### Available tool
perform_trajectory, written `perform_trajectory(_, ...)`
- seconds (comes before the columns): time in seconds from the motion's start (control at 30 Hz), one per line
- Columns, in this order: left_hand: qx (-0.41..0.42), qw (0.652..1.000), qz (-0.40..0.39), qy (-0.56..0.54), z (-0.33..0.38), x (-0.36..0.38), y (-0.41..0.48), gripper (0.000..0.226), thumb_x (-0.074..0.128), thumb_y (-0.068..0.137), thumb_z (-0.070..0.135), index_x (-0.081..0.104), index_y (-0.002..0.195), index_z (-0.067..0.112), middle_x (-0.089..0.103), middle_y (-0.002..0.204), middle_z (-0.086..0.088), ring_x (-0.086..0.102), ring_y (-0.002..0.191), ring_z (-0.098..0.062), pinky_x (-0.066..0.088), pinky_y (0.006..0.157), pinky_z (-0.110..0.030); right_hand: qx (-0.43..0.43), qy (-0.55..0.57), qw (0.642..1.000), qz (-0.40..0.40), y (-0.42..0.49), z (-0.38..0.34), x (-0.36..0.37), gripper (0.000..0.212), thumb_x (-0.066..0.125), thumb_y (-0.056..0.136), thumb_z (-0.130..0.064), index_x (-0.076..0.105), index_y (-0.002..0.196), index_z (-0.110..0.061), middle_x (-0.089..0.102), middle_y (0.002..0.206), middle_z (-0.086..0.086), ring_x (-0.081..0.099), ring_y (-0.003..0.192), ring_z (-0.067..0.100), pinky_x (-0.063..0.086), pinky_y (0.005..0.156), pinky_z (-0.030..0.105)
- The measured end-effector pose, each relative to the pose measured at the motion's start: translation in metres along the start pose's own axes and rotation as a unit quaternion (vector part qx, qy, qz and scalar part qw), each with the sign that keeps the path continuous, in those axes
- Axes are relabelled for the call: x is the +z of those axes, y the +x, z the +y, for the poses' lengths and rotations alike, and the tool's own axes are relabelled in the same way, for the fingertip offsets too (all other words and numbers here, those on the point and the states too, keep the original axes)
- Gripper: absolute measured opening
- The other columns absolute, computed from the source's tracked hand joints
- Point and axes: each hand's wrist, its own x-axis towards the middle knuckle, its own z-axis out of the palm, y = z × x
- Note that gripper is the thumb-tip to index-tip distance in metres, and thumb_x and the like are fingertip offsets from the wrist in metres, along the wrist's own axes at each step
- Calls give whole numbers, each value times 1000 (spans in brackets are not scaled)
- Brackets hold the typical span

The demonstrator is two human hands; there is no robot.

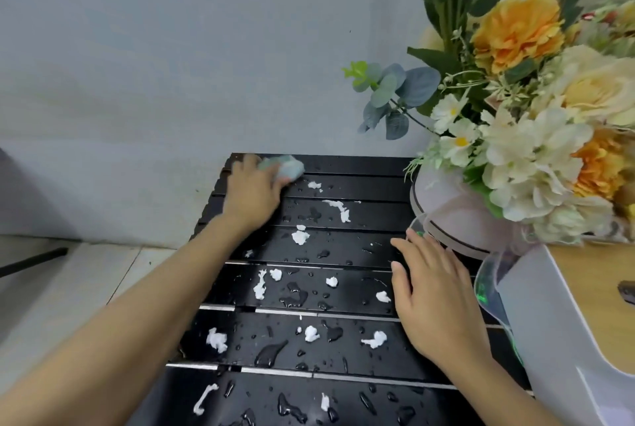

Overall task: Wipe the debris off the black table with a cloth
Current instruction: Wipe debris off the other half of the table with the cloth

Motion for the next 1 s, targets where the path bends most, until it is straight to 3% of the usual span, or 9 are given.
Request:
perform_trajectory(0.17, 111, 975, -121, -150, 4, -32, -13, 41, 51, 92, 45, 66, 119, 18, 53, 111, -12, 50, 106, -25, 39, 97, -33, 4, 4, 1000, 1, 0, -1, -1, 50, 26, 96, -40, 57, 132, -23, 48, 147, -2, 41, 138, 19, 27, 115, 41)
perform_trajectory(0.27, -51, 993, 6, -102, -32, -32, 30, 47, 45, 93, 48, 60, 129, 24, 54, 119, -23, 46, 116, -36, 37, 100, -39, 5, 9, 1000, 7, 0, -2, 0, 51, 26, 96, -40, 58, 132, -23, 49, 146, -2, 41, 138, 19, 27, 115, 42)
perform_trajectory(0.37, -163, 986, 14, 30, -33, -6, 29, 40, 42, 99, 37, 53, 135, 21, 43, 127, -25, 41, 112, -44, 37, 98, -48, 1, 12, 1000, 9, 1, -1, 1, 54, 24, 96, -40, 57, 133, -22, 49, 147, -2, 41, 138, 19, 29, 116, 43)
perform_trajectory(0.47, -48, 998, 11, 41, 3, 5, -3, 40, 45, 99, 33, 50, 136, 21, 44, 125, -20, 42, 107, -40, 39, 94, -50, 0, 11, 1000, 13, 0, 0, 2, 53, 25, 96, -39, 58, 133, -21, 49, 146, -1, 41, 138, 19, 28, 116, 43)
perform_trajectory(0.63, 127, 973, -147, -126, -1, -33, -14, 39, 49, 95, 44, 56, 132, 31, 54, 99, -1, 49, 108, -24, 38, 101, -39, 1, 11, 1000, 13, 1, -1, 2, 53, 24, 96, -39, 58, 132, -21, 50, 145, -1, 42, 137, 19, 29, 116, 43)
perform_trajectory(0.73, -68, 997, -17, -36, -40, -29, 30, 44, 41, 96, 43, 52, 137, 28, 55, 117, -21, 42, 119, -39, 32, 102, -44, 2, 8, 1000, 13, 1, -2, 2, 52, 25, 96, -39, 58, 132, -22, 50, 145, -1, 42, 137, 18, 29, 115, 43)
perform_trajectory(0.83, -247, 968, 5, 42, -34, -9, 33, 39, 41, 98, 30, 50, 136, 21, 39, 130, -24, 37, 118, -45, 36, 98, -49, 2, 6, 1000, 14, 2, -2, 3, 52, 25, 95, -39, 57, 132, -23, 50, 146, -2, 41, 137, 18, 28, 115, 42)
perform_trajectory(0.93, -106, 992, 28, 66, 1, 6, 12, 37, 43, 98, 28, 51, 133, 22, 42, 126, -20, 40, 110, -41, 39, 92, -48, 6, 5, 1000, 18, 2, -1, 3, 52, 25, 95, -39, 58, 131, -23, 50, 145, -2, 42, 137, 18, 29, 115, 42)
perform_trajectory(1.0, 18, 998, -59, -8, 5, 1, 6, 39, 45, 98, 37, 51, 136, 30, 43, 126, -13, 40, 113, -35, 36, 99, -44, 6, 5, 1000, 17, 2, -1, 3, 52, 25, 95, -40, 58, 131, -23, 50, 145, -2, 42, 137, 18, 28, 114, 42)
